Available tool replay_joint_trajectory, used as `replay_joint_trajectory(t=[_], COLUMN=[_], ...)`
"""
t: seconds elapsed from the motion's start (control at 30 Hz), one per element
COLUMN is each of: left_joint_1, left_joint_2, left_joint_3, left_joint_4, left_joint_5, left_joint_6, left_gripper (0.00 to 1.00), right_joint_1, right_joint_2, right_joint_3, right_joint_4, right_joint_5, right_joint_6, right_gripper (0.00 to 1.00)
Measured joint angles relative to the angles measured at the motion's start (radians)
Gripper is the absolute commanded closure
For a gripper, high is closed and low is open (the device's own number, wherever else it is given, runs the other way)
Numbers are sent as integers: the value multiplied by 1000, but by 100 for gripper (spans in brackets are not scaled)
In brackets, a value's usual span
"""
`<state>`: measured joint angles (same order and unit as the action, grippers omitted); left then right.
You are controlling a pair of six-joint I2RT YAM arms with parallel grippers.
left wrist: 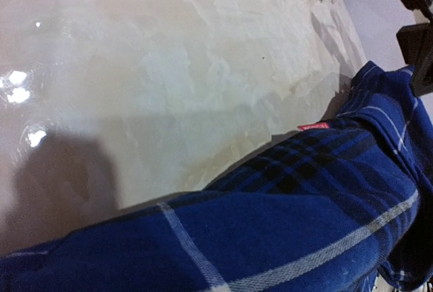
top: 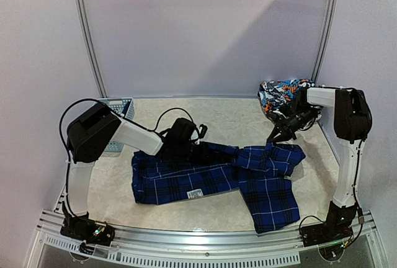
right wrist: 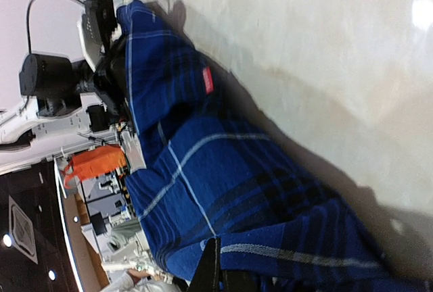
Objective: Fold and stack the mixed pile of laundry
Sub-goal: Adjust the rectangle-folded shirt at the center of the board.
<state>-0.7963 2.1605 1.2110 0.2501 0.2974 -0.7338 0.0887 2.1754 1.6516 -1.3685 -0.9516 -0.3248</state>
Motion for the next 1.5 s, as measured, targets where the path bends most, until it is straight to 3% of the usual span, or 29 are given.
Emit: replay_joint_trajectory(t=[0.33, 0.53, 0.8, 0.9, 1.03, 1.17, 1.2, 1.27, 1.33, 1.4, 1.5], left_joint_1=[1, 2, 2, 2, 3, 3, 3, 3, 3, 3, 3], left_joint_2=[0, -2, -10, -13, -21, -27, -29, -33, -39, -42, -48], left_joint_3=[-2, -2, -2, -4, -12, -16, -16, -16, -16, -16, -16], left_joint_4=[0, -5, -30, -33, -43, -50, -54, -66, -83, -96, -110], left_joint_5=[2, 4, 5, 6, 8, 9, 10, 9, 10, 10, 10], left_joint_6=[1, 13, 32, 36, 43, 53, 55, 62, 72, 80, 95], left_gripper=[80, 80, 80, 80, 81, 81, 81, 81, 81, 81, 81], right_joint_1=[42, 43, 43, 44, 45, 52, 55, 62, 71, 77, 80], right_joint_2=[52, -55, -87, -93, -106, -86, -71, -28, 18, 60, 87], right_joint_3=[329, 358, 365, 325, 229, 258, 283, 349, 408, 451, 469], right_joint_4=[27, 201, 381, 525, 862, 1120, 1160, 1226, 1257, 1244, 1155], right_joint_5=[-25, -64, -231, -272, -275, -229, -216, -177, -121, -48, 28], right_joint_6=[-114, -126, -119, -76, 89, 245, 268, 304, 317, 308, 270], right_gripper=[100, 99, 96, 95, 86, 82, 79, 46, 26, 18, 15])
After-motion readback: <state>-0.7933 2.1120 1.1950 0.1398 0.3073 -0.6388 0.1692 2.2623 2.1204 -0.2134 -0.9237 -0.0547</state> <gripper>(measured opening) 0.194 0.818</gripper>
